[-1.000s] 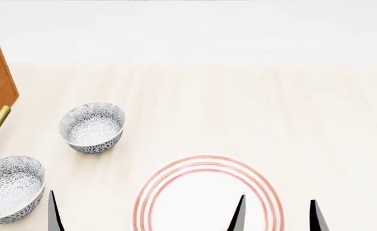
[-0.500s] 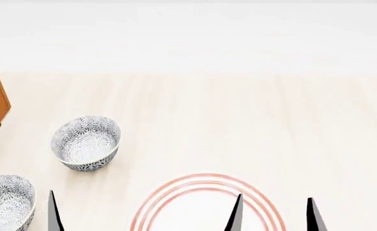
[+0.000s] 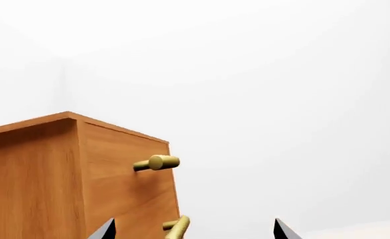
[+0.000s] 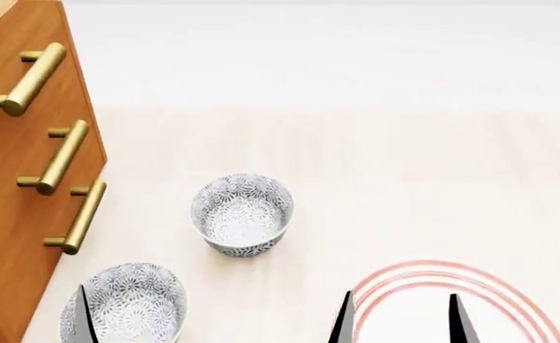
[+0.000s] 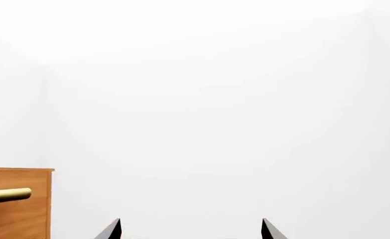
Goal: Pick up the bowl and put it in the front on the plate.
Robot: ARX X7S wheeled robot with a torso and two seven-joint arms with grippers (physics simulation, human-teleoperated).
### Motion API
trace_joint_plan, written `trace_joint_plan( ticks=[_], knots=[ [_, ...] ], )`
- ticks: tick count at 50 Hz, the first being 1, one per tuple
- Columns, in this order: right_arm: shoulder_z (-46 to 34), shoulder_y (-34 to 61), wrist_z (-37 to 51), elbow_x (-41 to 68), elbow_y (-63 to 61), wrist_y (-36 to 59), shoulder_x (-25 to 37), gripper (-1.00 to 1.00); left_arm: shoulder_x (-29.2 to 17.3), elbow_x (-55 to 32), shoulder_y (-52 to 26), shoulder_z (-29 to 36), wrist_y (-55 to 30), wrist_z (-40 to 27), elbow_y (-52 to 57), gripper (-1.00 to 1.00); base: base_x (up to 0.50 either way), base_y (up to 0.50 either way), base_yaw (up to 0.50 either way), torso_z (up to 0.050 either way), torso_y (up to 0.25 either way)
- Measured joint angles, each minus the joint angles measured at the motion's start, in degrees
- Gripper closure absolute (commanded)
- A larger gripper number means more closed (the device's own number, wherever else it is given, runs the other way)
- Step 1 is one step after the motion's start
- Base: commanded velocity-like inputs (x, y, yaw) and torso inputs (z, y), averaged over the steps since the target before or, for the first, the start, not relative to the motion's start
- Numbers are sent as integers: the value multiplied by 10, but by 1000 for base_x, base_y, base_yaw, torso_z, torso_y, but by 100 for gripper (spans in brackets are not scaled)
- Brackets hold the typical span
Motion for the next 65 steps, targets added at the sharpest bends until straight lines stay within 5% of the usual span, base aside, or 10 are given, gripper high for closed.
trace_joint_plan(
  ticks=[21, 48, 65],
  knots=[
    [-9, 2, 7, 7, 4, 8, 7, -100, -8, -10, -4, 11, -10, -1, -5, -100, 0, 51, 0, 0, 0],
    [-18, 10, 18, 14, 9, 25, 15, -100, -14, -9, -7, 22, -29, -8, -3, -100, 0, 0, 0, 0, -167],
    [-31, 74, 47, 49, -85, 171, 33, -100, -19, -7, -9, 26, -33, -15, 2, -100, 0, 0, 0, 0, 0]
  ],
)
